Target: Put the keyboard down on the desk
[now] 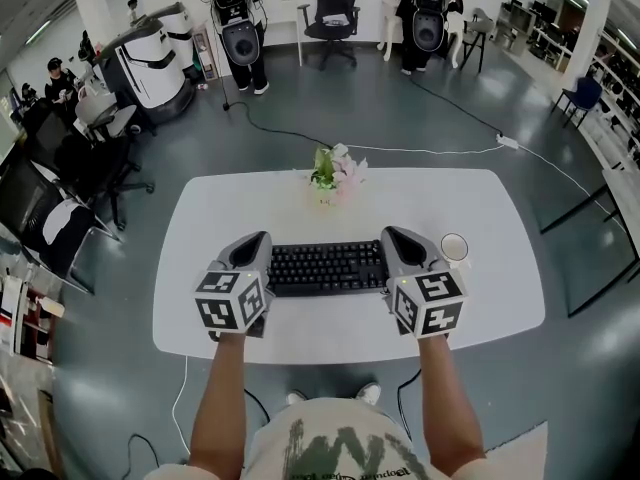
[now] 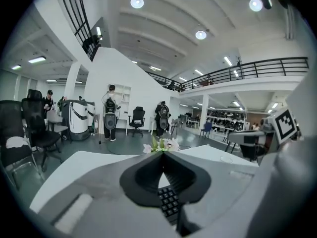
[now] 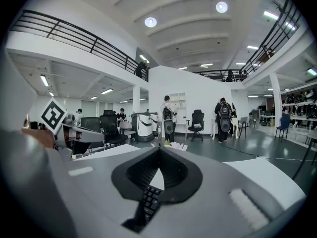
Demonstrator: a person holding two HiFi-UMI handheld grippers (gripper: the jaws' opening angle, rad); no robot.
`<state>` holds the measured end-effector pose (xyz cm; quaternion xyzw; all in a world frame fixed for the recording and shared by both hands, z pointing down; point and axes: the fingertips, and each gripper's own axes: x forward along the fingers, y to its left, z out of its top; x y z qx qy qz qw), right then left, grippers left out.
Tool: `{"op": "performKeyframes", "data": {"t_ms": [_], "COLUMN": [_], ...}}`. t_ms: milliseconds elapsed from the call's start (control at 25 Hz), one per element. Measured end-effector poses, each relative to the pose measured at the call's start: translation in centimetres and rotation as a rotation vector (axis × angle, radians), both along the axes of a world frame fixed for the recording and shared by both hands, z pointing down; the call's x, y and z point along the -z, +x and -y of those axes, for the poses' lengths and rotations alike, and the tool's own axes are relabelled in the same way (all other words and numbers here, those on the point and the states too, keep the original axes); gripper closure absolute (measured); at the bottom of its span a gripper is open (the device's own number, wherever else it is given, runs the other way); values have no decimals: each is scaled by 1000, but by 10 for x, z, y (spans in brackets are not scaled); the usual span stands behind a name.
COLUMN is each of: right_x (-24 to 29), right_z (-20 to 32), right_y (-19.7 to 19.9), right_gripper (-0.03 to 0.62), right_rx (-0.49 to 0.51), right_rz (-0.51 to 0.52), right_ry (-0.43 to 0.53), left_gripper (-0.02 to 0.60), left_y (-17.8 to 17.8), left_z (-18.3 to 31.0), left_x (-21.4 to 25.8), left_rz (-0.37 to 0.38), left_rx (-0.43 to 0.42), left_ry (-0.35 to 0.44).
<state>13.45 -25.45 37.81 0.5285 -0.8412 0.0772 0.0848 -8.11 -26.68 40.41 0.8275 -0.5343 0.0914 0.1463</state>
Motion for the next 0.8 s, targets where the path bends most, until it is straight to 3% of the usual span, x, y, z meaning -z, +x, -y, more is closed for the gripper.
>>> {"op": "performKeyframes", "data": {"t_ms": [800], "right_x": [2], "right_z": [3], "right_y": [-2], "right_gripper": [596], "right_rx": [8], "right_rz": [8], "right_ry": [9], "left_gripper": [578], "left_y": [5], "left_z": [1], "left_x": [-2], "left_rz": [0], "left_rx": [-17], "left_ry": [1]}}
